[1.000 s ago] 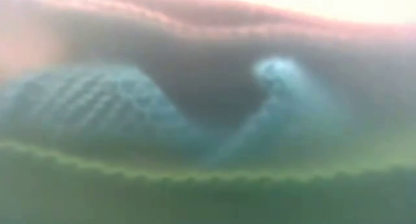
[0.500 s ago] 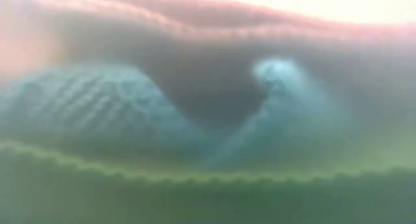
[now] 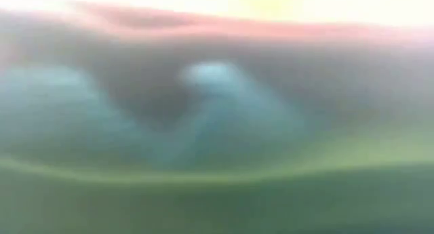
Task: Fold microfiber towels
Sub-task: Put the folded orange microfiber cloth into the green transparent bin
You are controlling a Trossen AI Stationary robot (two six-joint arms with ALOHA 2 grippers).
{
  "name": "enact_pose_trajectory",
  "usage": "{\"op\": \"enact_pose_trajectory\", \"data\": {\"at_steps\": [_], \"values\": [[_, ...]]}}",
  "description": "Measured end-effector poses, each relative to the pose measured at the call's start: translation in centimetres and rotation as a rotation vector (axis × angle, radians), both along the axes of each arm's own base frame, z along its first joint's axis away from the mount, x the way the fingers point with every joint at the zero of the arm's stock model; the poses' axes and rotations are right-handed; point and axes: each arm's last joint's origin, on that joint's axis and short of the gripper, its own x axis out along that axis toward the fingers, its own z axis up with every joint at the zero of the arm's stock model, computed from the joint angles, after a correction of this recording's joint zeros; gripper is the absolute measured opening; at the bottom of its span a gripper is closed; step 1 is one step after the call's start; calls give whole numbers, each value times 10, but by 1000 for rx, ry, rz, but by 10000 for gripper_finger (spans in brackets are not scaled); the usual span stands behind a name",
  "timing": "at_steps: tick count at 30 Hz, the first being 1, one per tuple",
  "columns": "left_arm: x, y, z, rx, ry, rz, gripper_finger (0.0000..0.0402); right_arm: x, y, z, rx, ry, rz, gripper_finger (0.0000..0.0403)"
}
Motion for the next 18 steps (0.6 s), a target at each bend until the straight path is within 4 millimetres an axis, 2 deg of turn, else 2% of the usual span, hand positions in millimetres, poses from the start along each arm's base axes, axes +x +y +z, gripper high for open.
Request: {"op": "enact_pose_trajectory", "data": {"at_steps": [4,12,18], "values": [[-3,2,-1,27,18,15,1,-1,-1,-1,-2,13,-3,0],[11,-6,5,-32,-121,-36,1,-1,0,-1,-1,18,-1,0],[15,-9,7,-88,-138,-83,8,-2,0,-1,19,27,9,0]]}}
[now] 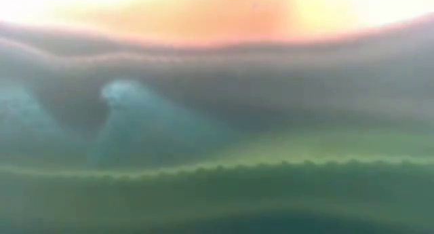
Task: Fold microfiber towels
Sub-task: Put the folded orange microfiber cloth into the green transparent bin
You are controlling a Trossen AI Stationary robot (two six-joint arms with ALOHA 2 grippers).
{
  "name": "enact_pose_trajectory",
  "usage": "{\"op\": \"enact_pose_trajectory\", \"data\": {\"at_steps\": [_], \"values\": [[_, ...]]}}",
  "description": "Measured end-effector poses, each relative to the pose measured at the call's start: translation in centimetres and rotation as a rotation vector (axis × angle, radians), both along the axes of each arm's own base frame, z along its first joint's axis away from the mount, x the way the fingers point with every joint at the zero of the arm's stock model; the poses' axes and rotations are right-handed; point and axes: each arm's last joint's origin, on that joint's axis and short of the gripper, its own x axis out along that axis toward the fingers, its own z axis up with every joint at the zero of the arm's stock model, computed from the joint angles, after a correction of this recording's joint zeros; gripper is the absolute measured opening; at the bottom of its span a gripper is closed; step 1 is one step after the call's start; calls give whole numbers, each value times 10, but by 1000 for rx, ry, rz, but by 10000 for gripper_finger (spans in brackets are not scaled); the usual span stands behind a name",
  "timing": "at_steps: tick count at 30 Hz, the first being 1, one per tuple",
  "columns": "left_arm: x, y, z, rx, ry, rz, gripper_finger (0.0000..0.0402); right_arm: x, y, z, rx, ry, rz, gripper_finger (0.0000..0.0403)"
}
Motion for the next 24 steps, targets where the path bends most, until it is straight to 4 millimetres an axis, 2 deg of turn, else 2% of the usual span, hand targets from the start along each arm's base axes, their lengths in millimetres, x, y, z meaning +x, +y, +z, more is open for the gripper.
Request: {"op": "enact_pose_trajectory", "data": {"at_steps": [4,11,18,24], "values": [[2,3,-1,-50,41,-14,32,0,0,0,0,0,1,0],[13,24,-1,-119,93,-3,84,-1,0,0,-4,5,4,0],[18,48,14,-237,103,-30,92,-2,-1,0,0,27,16,0],[20,56,23,-233,51,-42,92,-2,-1,0,-2,23,28,0]]}}
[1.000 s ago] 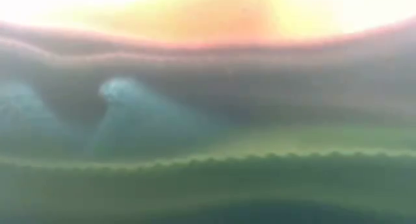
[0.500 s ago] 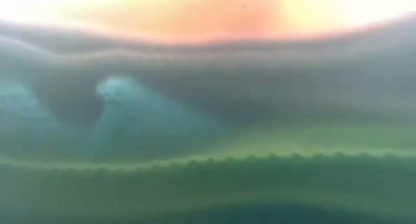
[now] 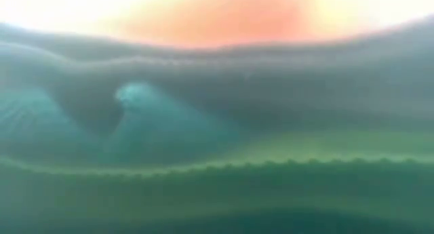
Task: Fold microfiber towels
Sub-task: Put the folded orange microfiber cloth into the green transparent bin
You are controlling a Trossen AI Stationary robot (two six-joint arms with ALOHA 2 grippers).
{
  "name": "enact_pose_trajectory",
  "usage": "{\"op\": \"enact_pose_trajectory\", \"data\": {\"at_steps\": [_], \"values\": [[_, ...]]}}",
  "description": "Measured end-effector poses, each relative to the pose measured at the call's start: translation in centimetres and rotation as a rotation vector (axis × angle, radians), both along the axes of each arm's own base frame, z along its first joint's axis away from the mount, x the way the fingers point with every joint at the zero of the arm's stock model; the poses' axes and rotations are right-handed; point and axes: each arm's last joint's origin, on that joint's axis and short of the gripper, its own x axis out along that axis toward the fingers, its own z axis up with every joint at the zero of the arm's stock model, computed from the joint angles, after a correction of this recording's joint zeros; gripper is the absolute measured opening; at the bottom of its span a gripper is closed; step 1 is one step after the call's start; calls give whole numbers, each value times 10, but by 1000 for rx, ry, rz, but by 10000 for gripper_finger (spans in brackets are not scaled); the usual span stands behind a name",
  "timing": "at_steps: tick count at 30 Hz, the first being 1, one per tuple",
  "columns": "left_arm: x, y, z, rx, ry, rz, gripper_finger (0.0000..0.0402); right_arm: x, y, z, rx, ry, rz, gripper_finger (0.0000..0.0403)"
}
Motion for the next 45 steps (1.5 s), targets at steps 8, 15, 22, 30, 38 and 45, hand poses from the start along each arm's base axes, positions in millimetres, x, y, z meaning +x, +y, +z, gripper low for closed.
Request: {"op": "enact_pose_trajectory", "data": {"at_steps": [8,15,22,30,38,45], "values": [[10,11,4,-10,-64,-4,93,1,-2,0,-6,-7,11,0],[10,15,3,-20,-42,-98,93,1,-2,0,-9,-11,21,0],[3,12,-2,24,29,-124,93,1,-2,0,-12,-7,24,0],[-4,16,-6,69,112,-113,102,1,-2,0,-12,-7,24,0],[-1,17,-5,67,85,-103,198,0,-2,0,-10,-6,21,0],[5,18,-2,-8,39,-22,216,0,-2,0,-10,-6,21,0]]}}
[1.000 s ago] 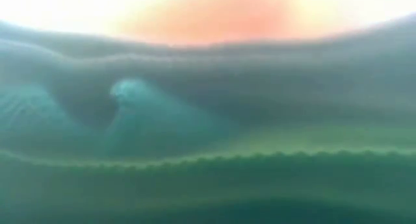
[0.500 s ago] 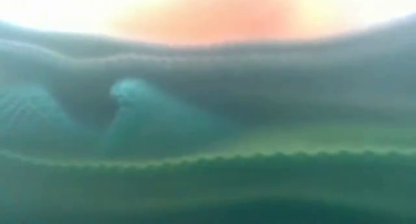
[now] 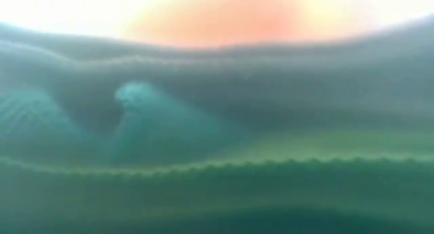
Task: Fold microfiber towels
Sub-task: Put the folded orange microfiber cloth into the green transparent bin
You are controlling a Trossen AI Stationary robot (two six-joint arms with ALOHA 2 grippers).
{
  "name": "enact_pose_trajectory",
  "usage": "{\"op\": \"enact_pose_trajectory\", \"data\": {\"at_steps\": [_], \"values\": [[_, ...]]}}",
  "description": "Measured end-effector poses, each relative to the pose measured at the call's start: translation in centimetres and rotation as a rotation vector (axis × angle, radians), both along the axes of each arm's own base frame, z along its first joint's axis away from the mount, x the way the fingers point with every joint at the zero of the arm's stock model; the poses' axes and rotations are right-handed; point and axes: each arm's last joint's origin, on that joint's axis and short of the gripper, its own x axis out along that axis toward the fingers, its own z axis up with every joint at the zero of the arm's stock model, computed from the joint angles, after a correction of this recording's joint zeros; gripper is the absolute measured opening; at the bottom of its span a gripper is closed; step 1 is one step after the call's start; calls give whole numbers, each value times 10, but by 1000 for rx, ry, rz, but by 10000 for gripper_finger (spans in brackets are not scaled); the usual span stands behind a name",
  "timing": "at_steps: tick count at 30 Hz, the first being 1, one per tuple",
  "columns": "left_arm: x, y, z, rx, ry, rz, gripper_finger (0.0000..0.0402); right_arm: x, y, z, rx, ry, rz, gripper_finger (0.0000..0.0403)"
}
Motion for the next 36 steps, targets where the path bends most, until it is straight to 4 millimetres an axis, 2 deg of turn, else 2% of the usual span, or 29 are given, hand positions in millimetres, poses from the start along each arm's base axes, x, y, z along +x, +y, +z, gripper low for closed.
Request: {"op": "enact_pose_trajectory", "data": {"at_steps": [3,9,13,16,18,21,26,28,32,36], "values": [[-7,-1,-1,20,53,-6,206,0,0,0,0,1,0,0],[-36,6,4,94,244,67,184,-1,-1,0,-5,13,-1,0],[-52,12,14,191,253,159,176,-1,-1,0,-5,13,0,0],[-54,16,23,242,168,249,175,-1,-1,3,-5,-5,23,0],[-55,17,27,282,120,307,175,-3,-2,14,20,-39,47,0],[-53,18,30,331,46,363,175,-9,-8,43,55,-123,52,0],[-46,17,33,337,-42,361,175,-27,-19,95,52,-305,6,0],[-43,16,35,331,-72,363,175,-35,-19,110,52,-356,-26,0],[-42,13,36,338,-103,352,175,-45,-16,123,36,-416,-60,0],[-41,7,34,325,-113,351,175,-48,-7,120,36,-412,-54,0]]}}
